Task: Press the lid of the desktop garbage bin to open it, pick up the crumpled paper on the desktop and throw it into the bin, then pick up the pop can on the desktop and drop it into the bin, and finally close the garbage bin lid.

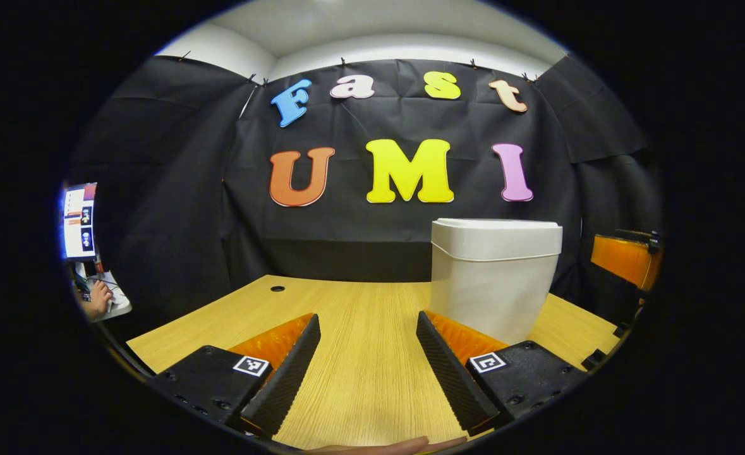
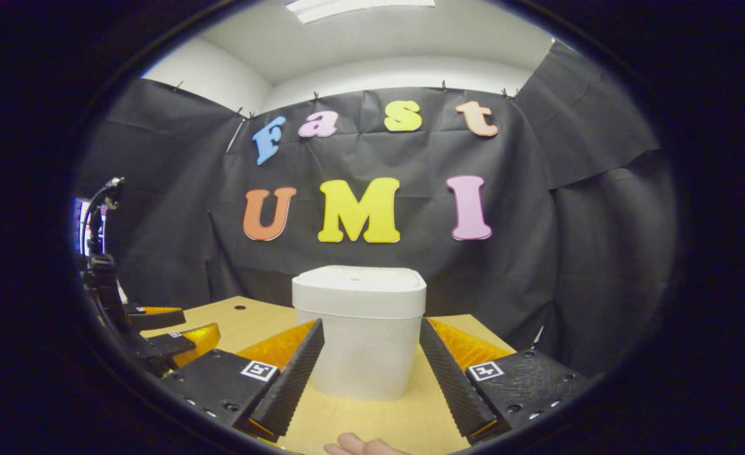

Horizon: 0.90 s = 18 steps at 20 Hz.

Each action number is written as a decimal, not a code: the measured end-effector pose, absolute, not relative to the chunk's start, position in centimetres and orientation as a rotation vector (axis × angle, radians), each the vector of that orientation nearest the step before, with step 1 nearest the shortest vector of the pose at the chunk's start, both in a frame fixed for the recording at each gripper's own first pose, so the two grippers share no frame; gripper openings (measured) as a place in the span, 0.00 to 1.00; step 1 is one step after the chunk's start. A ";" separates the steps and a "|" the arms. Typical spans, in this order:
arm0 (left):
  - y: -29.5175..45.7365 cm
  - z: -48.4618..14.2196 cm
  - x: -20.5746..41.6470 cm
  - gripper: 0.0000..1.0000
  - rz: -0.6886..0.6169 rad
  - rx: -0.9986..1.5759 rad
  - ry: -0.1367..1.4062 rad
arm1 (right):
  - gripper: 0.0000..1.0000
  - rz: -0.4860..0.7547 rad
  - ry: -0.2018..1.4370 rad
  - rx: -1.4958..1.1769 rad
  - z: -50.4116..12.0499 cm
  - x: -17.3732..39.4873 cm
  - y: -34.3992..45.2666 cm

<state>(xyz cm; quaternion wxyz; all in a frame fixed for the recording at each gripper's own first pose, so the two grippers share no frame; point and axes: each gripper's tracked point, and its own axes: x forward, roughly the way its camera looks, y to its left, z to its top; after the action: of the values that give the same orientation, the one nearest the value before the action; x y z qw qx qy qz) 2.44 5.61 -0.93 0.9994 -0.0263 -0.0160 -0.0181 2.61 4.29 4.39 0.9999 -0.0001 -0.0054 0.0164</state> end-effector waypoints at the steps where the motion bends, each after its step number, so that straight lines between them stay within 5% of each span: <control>1: 5.7 -0.7 2.2 0.99 -0.037 -0.065 -0.032 | 0.93 0.032 -0.008 -0.004 4.1 2.3 4.2; 18: 4.9 0.6 1.4 0.99 -0.050 -0.012 -0.106 | 0.94 0.044 0.022 -0.011 2.9 -0.3 3.7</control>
<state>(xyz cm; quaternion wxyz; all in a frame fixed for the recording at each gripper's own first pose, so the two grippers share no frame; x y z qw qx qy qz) 1.41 4.92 0.64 0.9983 -0.0060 -0.0528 -0.0249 -0.29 3.70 2.87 0.9997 -0.0057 0.0111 0.0219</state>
